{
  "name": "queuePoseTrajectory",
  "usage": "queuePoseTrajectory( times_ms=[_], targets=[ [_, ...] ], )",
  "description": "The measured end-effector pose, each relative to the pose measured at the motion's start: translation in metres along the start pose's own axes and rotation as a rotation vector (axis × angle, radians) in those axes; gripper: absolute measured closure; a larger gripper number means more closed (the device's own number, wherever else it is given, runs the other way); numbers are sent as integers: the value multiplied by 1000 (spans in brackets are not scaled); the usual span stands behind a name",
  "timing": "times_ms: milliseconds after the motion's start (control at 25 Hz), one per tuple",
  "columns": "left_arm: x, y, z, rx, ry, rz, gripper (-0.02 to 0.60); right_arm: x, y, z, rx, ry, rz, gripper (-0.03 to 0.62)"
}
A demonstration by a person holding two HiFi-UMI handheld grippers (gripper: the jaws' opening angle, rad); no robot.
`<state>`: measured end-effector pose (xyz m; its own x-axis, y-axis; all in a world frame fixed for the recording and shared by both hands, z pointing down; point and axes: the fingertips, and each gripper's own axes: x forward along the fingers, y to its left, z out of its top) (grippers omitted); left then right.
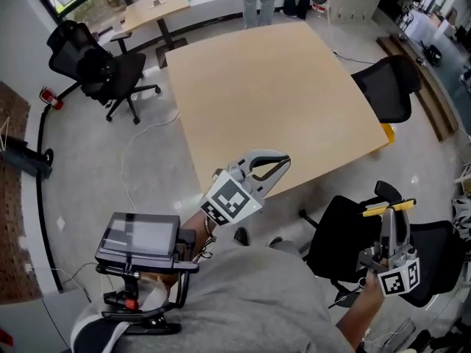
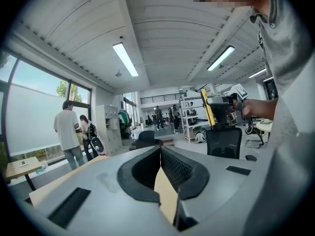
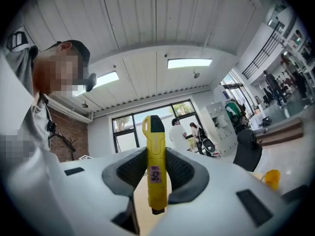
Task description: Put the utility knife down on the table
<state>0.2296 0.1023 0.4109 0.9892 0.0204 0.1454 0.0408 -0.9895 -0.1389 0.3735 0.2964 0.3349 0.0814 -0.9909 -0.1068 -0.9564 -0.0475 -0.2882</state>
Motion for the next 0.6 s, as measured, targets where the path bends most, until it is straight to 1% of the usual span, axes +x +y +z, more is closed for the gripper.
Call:
queuePoseTrajectory(
  times_ms=[80,200,240,320,400,480,600],
  targets=[
    [4,8,-6,0,8,29,577,13,-11,-7,14,7,32,477],
    [-2,25,3,-9,22,68,576,39,-9,3,4,30,65,477],
    [-1,28,1,-9,30,82,577,45,-14,0,14,34,75,477],
    [4,35,-10,-4,49,121,576,54,-34,-18,57,39,106,477],
    [10,45,-17,-8,62,165,575,71,-49,-27,76,45,150,477],
    [23,54,-20,-9,76,198,576,89,-65,-23,78,44,186,477],
    [40,65,-17,-7,95,228,576,106,-88,-16,96,47,219,477]
  ],
)
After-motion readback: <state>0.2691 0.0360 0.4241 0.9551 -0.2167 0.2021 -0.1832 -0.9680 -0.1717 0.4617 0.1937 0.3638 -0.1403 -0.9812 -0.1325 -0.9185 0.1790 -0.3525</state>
